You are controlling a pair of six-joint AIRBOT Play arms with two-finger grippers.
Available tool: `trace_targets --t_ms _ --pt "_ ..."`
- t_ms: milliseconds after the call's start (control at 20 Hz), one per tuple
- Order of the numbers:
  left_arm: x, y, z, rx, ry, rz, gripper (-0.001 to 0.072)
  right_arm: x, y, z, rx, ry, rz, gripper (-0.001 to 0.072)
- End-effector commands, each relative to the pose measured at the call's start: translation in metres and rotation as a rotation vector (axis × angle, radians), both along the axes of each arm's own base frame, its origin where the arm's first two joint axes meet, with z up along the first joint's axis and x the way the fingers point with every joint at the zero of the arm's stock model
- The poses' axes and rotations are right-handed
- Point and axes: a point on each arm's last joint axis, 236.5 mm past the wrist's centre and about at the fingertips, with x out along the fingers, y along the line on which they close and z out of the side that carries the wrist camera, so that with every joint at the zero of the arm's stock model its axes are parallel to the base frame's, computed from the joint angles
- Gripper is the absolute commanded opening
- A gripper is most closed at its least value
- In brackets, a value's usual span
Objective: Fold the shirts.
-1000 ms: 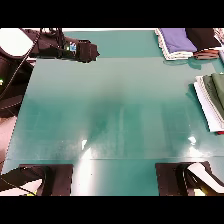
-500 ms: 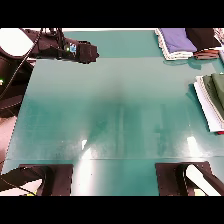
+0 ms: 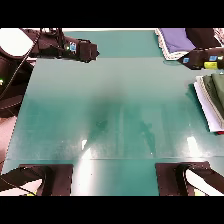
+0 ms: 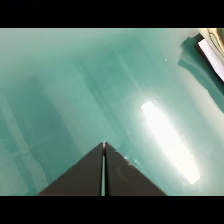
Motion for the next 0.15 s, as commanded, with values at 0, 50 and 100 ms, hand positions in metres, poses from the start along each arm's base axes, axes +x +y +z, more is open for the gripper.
trace_targets --t_ms 0,50,100 --pt "0.0004 -0.0001 0.0007 -0.002 -0.002 0.001 0.0025 -0.0033 0.0181 -0.0034 0.002 0.009 0.047 0.0021" --pt "0.0004 -0.0001 0.0007 -0.002 -0.002 0.001 0.0025 -0.0030 0.0171 -0.0032 0.002 0.009 0.045 0.0021" --pt "0.0004 -0.0001 0.0007 -0.002 -0.002 0.001 0.0025 -0.0030 0.0171 -0.0032 0.003 0.009 0.044 0.0021"
